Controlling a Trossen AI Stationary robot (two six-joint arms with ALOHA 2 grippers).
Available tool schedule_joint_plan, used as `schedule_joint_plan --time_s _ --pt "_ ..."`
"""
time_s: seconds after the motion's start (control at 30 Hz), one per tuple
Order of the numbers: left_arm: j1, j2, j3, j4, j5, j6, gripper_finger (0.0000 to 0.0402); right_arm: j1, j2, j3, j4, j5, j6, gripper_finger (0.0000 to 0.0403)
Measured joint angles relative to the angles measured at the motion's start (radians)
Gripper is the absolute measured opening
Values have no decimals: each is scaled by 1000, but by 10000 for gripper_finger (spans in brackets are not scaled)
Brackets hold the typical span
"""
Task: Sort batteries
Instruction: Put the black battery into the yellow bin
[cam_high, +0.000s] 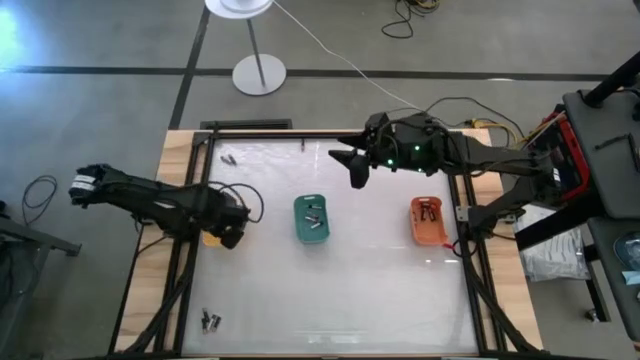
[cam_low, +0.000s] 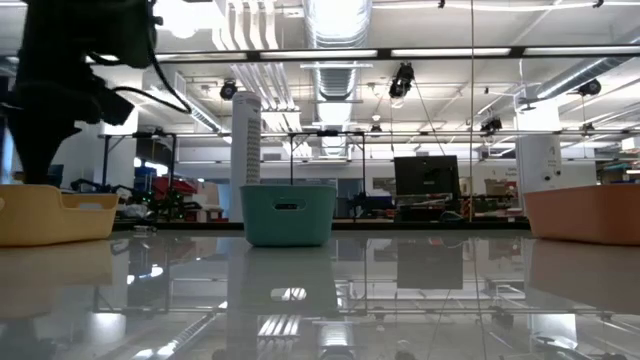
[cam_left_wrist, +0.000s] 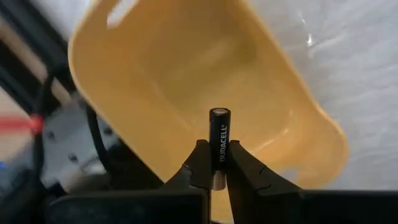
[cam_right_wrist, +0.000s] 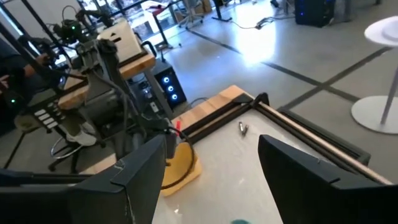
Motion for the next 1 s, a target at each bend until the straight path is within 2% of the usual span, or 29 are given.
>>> schedule_joint_plan --time_s 0.27,0.4,0.67,1.0 --pt "146 148 24 48 -32 460 5 13 15 0 -2 0 31 259" --pt "190 204 15 61 -53 577 5 33 9 0 0 0 31 262" --pt "211 298 -21 211 -33 653 5 71 8 0 -1 0 32 249" --pt "211 380 -39 215 -7 634 4 95 7 0 -17 8 33 229"
